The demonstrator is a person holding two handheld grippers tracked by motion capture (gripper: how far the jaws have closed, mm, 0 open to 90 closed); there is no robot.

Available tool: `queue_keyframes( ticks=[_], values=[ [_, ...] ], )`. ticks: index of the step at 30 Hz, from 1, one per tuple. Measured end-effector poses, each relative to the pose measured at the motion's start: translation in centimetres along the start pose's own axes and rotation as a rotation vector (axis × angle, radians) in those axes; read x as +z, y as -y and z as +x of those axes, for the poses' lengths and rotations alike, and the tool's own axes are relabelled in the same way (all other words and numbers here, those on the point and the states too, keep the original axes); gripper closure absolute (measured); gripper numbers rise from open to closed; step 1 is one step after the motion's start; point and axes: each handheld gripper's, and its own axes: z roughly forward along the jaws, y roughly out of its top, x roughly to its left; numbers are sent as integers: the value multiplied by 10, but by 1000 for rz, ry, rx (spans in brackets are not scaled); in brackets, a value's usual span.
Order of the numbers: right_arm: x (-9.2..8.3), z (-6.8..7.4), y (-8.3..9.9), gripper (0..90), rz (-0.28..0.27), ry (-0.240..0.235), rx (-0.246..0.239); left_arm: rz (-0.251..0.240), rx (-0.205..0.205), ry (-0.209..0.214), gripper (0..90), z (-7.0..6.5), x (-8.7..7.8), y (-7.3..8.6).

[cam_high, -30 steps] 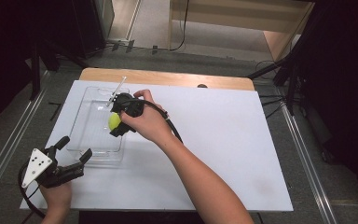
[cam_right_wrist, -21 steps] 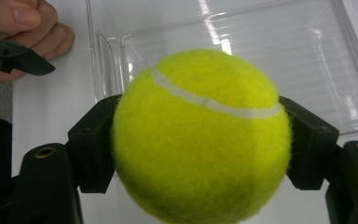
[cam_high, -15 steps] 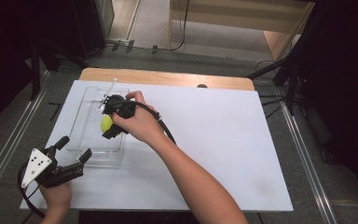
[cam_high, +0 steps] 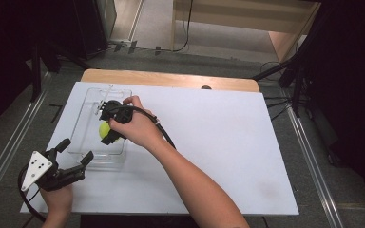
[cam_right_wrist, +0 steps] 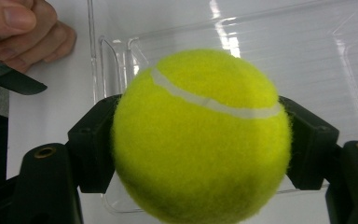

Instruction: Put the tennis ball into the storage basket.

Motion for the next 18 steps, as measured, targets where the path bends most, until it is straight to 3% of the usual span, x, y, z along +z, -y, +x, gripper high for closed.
queue_keyframes(
  ticks=[7,13,18],
  values=[
    [10,-2,1,235,20,1,-24,-1,-1,1,113,0,0,0],
    [18,-2,3,235,31,2,-10,-1,-1,2,113,0,0,0],
    [25,-1,5,235,66,18,-51,-1,-1,2,113,0,0,0]
  ],
)
